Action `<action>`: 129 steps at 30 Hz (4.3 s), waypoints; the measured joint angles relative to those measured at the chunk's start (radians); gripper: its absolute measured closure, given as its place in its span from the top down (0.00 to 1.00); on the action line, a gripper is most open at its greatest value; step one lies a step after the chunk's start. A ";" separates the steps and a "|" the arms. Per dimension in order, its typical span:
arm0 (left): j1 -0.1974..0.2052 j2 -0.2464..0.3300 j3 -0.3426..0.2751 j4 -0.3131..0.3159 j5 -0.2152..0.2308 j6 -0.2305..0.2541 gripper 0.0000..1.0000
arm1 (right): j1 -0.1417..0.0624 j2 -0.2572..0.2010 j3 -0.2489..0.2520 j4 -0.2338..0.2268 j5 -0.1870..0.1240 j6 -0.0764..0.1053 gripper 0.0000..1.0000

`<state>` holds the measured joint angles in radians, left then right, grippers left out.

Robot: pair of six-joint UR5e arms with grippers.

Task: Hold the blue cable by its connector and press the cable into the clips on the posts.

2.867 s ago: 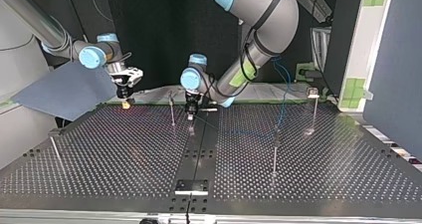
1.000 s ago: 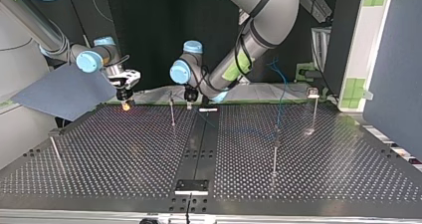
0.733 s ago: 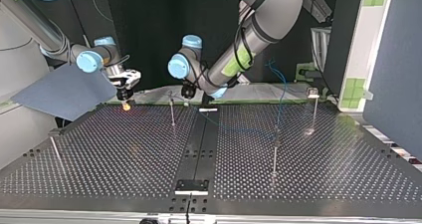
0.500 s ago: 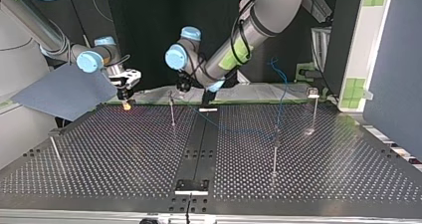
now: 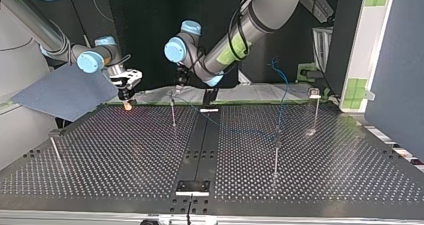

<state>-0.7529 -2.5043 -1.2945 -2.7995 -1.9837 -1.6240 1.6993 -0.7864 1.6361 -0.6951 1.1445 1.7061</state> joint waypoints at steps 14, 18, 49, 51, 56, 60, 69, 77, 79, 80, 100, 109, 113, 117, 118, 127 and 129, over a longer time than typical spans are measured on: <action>0.009 0.000 0.000 0.071 0.024 -0.028 1.00 | -0.002 0.000 0.000 0.000 0.000 0.000 0.00; 0.009 0.000 0.000 0.072 0.024 -0.034 1.00 | -0.003 0.000 0.000 0.000 0.000 0.000 0.00; 0.009 -0.001 0.000 0.053 0.021 -0.043 1.00 | -0.003 0.000 0.000 0.001 0.000 0.000 0.00; 0.009 0.000 0.000 0.049 0.018 -0.043 1.00 | -0.004 0.000 0.000 0.001 0.000 0.000 0.00; -0.005 0.008 -0.003 0.034 -0.015 -0.033 1.00 | -0.005 0.000 0.000 0.001 0.000 0.001 0.00; -0.038 0.040 -0.028 0.050 -0.056 -0.025 1.00 | -0.006 0.000 0.000 0.000 -0.001 0.002 0.00; -0.070 0.126 -0.112 0.132 -0.100 -0.024 1.00 | -0.008 0.000 0.000 0.000 -0.001 0.003 0.00; -0.034 0.203 -0.190 0.199 -0.117 -0.036 1.00 | -0.008 0.000 0.000 0.000 -0.001 0.001 0.00; -0.037 0.223 -0.209 0.202 -0.130 -0.043 1.00 | -0.007 0.000 0.000 0.000 -0.002 -0.001 0.00; -0.038 0.231 -0.217 0.201 -0.136 -0.044 1.00 | -0.007 0.000 0.000 0.000 -0.002 -0.001 0.00; -0.051 0.421 -0.407 0.199 -0.177 -0.071 1.00 | -0.008 0.000 0.000 0.001 -0.002 -0.002 0.00; -0.054 0.505 -0.491 0.196 -0.182 -0.071 1.00 | -0.008 0.000 0.000 0.002 -0.002 -0.003 0.00; -0.054 0.545 -0.531 0.195 -0.183 -0.071 1.00 | -0.008 0.000 0.000 0.002 -0.002 -0.003 0.00; -0.055 0.588 -0.575 0.195 -0.183 -0.071 1.00 | -0.008 0.000 0.000 0.001 -0.002 -0.003 0.00; -0.055 0.598 -0.584 0.195 -0.183 -0.071 1.00 | -0.008 0.000 0.000 0.001 -0.002 -0.003 0.00; -0.056 0.689 -0.675 0.194 -0.183 -0.071 1.00 | -0.007 0.000 0.000 0.002 -0.002 -0.004 0.00; -0.056 0.709 -0.695 0.194 -0.183 -0.071 1.00 | -0.007 0.000 0.000 0.002 -0.002 -0.004 0.00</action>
<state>-0.8087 -1.7953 -1.9900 -2.6053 -2.1662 -1.6950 1.6927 -0.7864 1.6361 -0.6928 1.1429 1.7017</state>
